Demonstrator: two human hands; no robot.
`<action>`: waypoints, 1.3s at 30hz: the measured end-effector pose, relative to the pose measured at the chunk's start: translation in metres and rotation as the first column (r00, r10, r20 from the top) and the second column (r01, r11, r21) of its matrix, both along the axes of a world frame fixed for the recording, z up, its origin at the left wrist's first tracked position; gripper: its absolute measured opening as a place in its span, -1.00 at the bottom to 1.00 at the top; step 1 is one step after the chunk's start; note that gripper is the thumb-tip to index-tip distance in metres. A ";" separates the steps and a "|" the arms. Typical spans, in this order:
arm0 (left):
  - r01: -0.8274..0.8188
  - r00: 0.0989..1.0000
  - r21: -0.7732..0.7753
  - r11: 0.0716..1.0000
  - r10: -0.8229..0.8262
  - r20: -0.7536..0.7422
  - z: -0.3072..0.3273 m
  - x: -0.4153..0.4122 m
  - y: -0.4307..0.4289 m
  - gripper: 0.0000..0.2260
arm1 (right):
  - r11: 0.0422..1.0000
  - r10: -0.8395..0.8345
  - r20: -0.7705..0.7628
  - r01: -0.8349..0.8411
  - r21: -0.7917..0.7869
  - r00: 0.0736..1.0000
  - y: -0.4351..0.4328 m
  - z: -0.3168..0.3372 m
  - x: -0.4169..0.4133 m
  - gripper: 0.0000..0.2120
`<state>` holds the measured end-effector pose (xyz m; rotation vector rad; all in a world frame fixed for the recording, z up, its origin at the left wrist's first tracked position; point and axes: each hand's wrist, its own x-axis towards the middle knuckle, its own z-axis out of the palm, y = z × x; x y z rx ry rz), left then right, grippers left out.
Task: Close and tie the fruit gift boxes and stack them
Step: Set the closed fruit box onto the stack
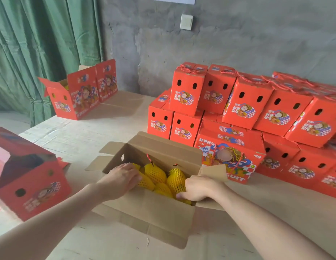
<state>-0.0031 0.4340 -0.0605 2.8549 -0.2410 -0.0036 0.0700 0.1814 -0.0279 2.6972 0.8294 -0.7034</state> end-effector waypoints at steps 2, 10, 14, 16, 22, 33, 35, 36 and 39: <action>-0.003 1.000 0.043 0.999 0.002 0.017 -0.003 -0.003 -0.029 -0.69 | 1.000 -0.003 0.001 0.003 -0.015 1.000 -0.029 -0.001 -0.005 -0.41; 0.127 0.992 0.173 0.977 -0.122 -0.035 -0.011 -0.011 -0.136 -0.62 | 0.987 -0.159 0.001 0.159 -0.019 0.987 -0.133 0.005 -0.028 -0.62; 0.098 0.990 -0.131 0.987 -0.083 0.113 -0.011 -0.022 -0.170 -0.71 | 0.966 -0.243 0.078 0.248 -0.075 0.967 -0.162 0.006 -0.036 -0.57; 0.120 0.955 -0.308 0.944 -0.026 0.295 -0.008 -0.030 -0.173 -0.80 | 0.965 -0.260 0.124 0.263 -0.004 0.958 -0.170 0.000 -0.039 -0.63; -0.076 0.816 -0.647 0.759 0.420 0.397 -0.019 -0.060 -0.145 -0.90 | 0.784 -0.360 0.089 0.250 0.568 0.929 -0.164 -0.033 -0.056 -0.58; -0.329 0.748 -0.815 0.477 0.658 0.084 -0.051 -0.056 -0.151 -0.81 | 0.656 -0.293 0.035 0.174 0.735 0.955 -0.134 -0.033 -0.059 -0.78; -0.294 0.762 -0.808 0.511 0.635 0.124 -0.053 -0.056 -0.148 -0.85 | 0.679 -0.300 0.082 0.152 0.719 0.950 -0.127 -0.035 -0.062 -0.71; -0.283 0.775 -0.816 0.503 0.622 0.115 -0.051 -0.053 -0.145 -0.83 | 0.692 -0.300 0.105 0.141 0.708 0.948 -0.124 -0.036 -0.064 -0.67; -0.246 0.847 -0.875 0.416 0.531 0.014 -0.033 -0.035 -0.140 -0.82 | 0.684 -0.316 0.086 0.164 0.711 0.945 -0.126 -0.036 -0.070 -0.59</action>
